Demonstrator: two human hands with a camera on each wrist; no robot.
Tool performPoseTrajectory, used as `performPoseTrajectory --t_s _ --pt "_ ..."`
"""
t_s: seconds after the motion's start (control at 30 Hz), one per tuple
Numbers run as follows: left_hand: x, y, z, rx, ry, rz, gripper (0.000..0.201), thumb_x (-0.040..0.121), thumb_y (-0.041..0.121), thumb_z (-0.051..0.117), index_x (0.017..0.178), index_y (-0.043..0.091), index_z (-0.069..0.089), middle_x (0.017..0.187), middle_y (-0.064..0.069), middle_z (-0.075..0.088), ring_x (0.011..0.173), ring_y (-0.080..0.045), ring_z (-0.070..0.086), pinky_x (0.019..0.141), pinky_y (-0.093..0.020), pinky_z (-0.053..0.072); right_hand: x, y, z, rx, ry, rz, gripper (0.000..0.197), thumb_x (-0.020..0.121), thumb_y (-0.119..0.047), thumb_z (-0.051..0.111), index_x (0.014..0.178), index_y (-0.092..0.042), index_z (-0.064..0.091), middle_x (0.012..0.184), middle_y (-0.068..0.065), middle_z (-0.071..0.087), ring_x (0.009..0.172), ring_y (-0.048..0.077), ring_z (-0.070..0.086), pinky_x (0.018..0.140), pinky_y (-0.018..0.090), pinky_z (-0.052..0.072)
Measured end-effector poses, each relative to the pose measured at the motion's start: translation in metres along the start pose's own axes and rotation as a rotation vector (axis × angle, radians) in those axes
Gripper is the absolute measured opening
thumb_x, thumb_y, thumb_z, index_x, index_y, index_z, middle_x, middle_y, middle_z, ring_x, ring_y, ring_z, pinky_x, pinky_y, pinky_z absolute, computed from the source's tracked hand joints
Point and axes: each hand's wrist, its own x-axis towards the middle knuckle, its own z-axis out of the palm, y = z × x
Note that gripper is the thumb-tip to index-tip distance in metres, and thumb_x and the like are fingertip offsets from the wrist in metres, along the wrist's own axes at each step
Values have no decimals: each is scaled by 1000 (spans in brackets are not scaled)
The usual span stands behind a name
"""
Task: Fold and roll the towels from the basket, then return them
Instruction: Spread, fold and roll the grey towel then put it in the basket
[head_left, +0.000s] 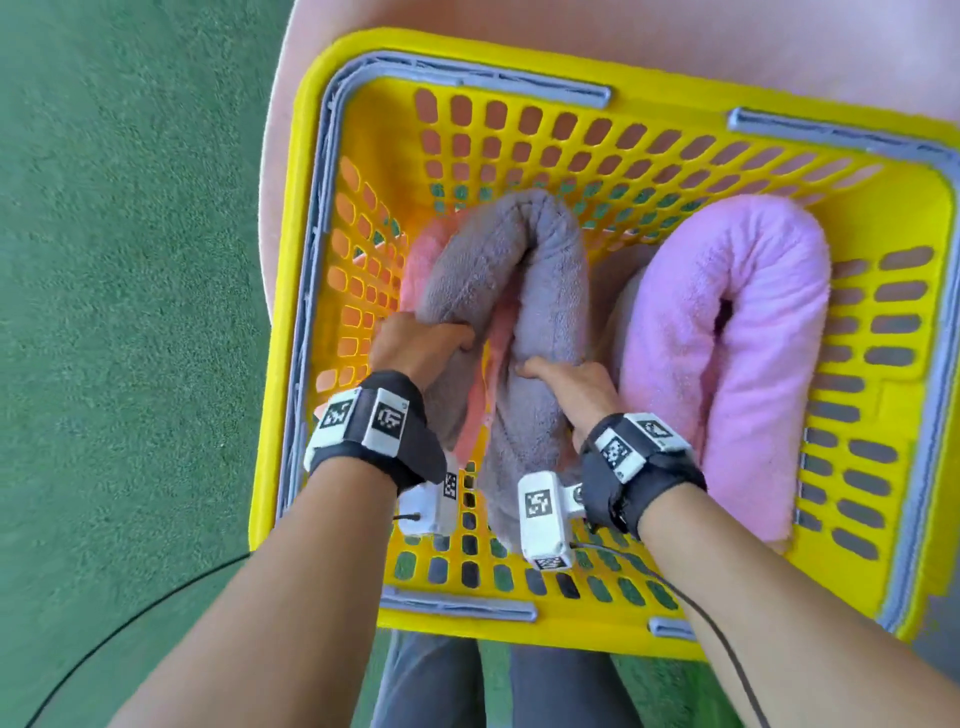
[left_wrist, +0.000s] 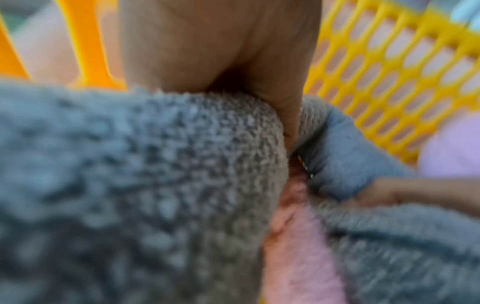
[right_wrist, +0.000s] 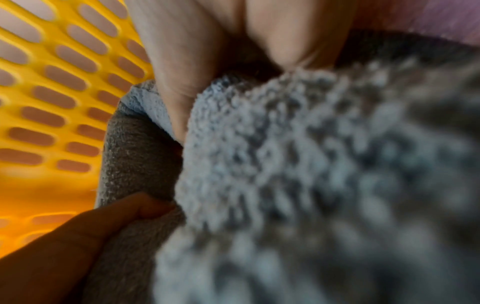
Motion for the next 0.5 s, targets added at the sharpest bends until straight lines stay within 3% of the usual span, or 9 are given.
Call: performPoseTrajectory --t_s 0.1,0.2,0.3,0.4,0.47,0.5 --pt "10 -1 11 56 -23 14 48 64 37 80 99 7 67 99 -8 66 85 -25 61 62 -28 46 13 5 1 -46 44 55 53 60 -38 80 95 1 69 89 9 72 81 25 69 72 37 56" --pt "20 0 21 56 -64 23 45 65 34 79 100 8 66 96 -7 63 84 -24 59 62 -28 45 17 13 9 -12 92 53 60 55 -44 78 94 0 68 86 10 72 76 27 69 72 43 58" --pt "26 -8 23 55 -82 -5 45 68 32 77 104 7 65 100 -9 64 82 -24 57 61 -27 43 16 17 12 -88 39 67 48 64 -45 78 87 -5 64 83 5 68 67 20 65 55 26 52" --pt "26 -15 24 126 -39 2 51 75 37 73 110 2 63 109 -14 64 97 -31 59 72 -31 45 19 9 14 -186 185 -94 52 65 -39 77 102 -3 65 98 12 67 83 28 65 69 31 51" --pt "24 -17 20 126 -4 -11 51 75 40 71 109 2 64 107 -14 65 95 -31 60 71 -31 45 14 -3 14 -201 277 -255 58 66 -30 75 117 -8 57 110 16 65 97 32 62 77 33 47" --pt "22 -17 17 95 3 -35 51 75 39 71 109 2 63 105 -12 64 92 -30 60 69 -31 44 14 -7 14 -196 258 -290 61 69 -26 74 124 -13 51 115 14 64 100 32 60 77 31 44"
